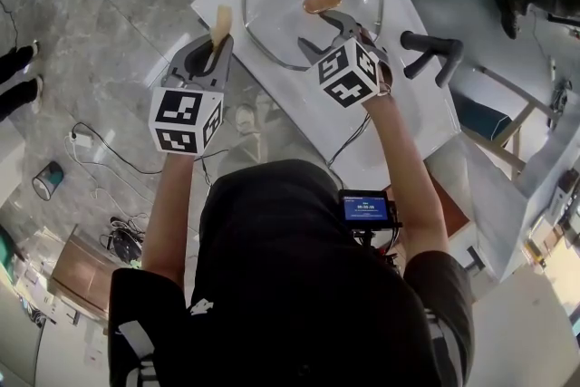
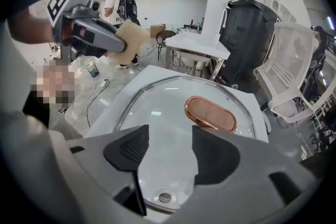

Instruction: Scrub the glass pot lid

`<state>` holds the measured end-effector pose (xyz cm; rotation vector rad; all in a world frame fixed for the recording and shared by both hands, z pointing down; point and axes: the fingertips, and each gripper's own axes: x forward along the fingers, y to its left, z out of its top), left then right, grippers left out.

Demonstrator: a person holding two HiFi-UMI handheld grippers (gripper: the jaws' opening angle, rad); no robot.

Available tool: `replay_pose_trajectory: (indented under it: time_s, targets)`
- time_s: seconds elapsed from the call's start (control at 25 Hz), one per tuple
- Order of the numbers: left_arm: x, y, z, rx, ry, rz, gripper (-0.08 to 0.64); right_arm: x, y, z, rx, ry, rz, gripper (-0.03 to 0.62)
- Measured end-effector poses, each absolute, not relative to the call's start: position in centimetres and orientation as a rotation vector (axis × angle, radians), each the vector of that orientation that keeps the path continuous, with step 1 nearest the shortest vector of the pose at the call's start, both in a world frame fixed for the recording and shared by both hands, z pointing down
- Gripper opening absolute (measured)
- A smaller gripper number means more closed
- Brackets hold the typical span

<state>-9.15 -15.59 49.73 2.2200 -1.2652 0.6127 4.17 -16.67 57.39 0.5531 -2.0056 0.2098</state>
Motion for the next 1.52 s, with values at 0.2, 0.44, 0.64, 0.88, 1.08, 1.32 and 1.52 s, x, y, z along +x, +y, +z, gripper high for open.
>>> replay_pose_trajectory:
  time_s: [0.2,0.44,0.64,0.88,1.08,1.32,1.52]
  targets:
    - [-8.9,-15.6,50.0,2.218,-1.252,0.612,0.020,4.1,-16.7,57.5,0.546,-2.020,0.259,0.236]
    - [-8.6,-15.6,50.4,2.216,-1.235,0.623,0.020,4.1,-16.7,57.5,0.540,-2.034,0.265,0.238]
    - [-8.2,-16.2,50.8,2.243,-1.221,0.614,0.020,4.2,-16.8,57.6,0.538,-2.032,0.274,0.242]
    - [-7.5,-18.4,50.8,2.330,-1.200,0.689,0.020,4.0,-16.7,57.6,0.533,-2.018,0.276,0.242]
    - [-6.4,-20.7,51.5,2.440,-1.126,0.812,0.020,4.0,-16.6,57.6,0.535,-2.015,0.280,0.242]
    - [-4.5,-22.6,52.6,2.513,-1.015,0.953,0.020,4.0,-16.6,57.6,0.537,-2.009,0.282,0.242]
    - [-4.0,-24.2,53.2,2.549,-0.982,1.061,0.020,4.0,-16.5,57.6,0.536,-2.007,0.284,0.241]
